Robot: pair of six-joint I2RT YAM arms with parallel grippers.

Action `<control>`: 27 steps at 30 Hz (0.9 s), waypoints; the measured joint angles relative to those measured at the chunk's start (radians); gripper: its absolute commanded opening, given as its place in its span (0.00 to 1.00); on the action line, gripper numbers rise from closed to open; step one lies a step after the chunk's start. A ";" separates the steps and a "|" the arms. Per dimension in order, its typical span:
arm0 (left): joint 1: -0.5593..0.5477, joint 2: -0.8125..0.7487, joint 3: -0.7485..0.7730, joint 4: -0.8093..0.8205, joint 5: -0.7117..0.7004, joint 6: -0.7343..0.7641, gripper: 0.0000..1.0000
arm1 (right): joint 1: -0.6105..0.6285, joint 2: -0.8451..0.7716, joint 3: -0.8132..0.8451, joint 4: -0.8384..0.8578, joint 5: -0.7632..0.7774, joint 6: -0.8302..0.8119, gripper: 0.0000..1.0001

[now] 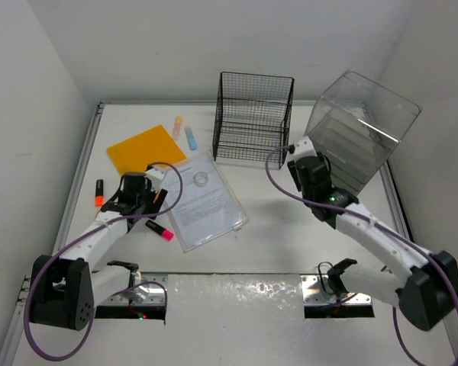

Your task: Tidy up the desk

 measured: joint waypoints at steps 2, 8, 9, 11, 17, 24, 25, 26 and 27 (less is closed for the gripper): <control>0.000 -0.013 0.000 0.007 -0.002 0.000 0.74 | 0.000 0.084 0.046 0.075 0.090 -0.138 0.49; 0.000 -0.015 -0.008 0.016 0.009 0.000 0.74 | 0.000 0.347 0.058 0.246 0.321 -0.575 0.44; 0.001 -0.015 -0.010 0.017 0.009 0.000 0.74 | 0.000 0.381 0.056 0.278 0.348 -0.639 0.43; 0.001 -0.015 -0.013 0.017 0.011 0.001 0.74 | 0.000 0.417 0.040 0.346 0.377 -0.738 0.41; 0.005 -0.015 -0.013 0.020 0.030 0.005 0.74 | -0.002 0.482 0.011 0.547 0.419 -0.940 0.37; 0.005 -0.014 -0.013 0.022 0.039 0.008 0.74 | -0.051 0.595 0.021 0.563 0.400 -0.996 0.40; 0.005 -0.014 -0.013 0.022 0.039 0.008 0.74 | -0.062 0.604 0.024 0.557 0.398 -0.993 0.40; 0.005 -0.014 -0.013 0.022 0.039 0.008 0.74 | -0.073 0.612 0.026 0.552 0.397 -0.991 0.40; 0.005 -0.014 -0.013 0.022 0.039 0.008 0.74 | -0.082 0.619 0.026 0.551 0.397 -0.988 0.40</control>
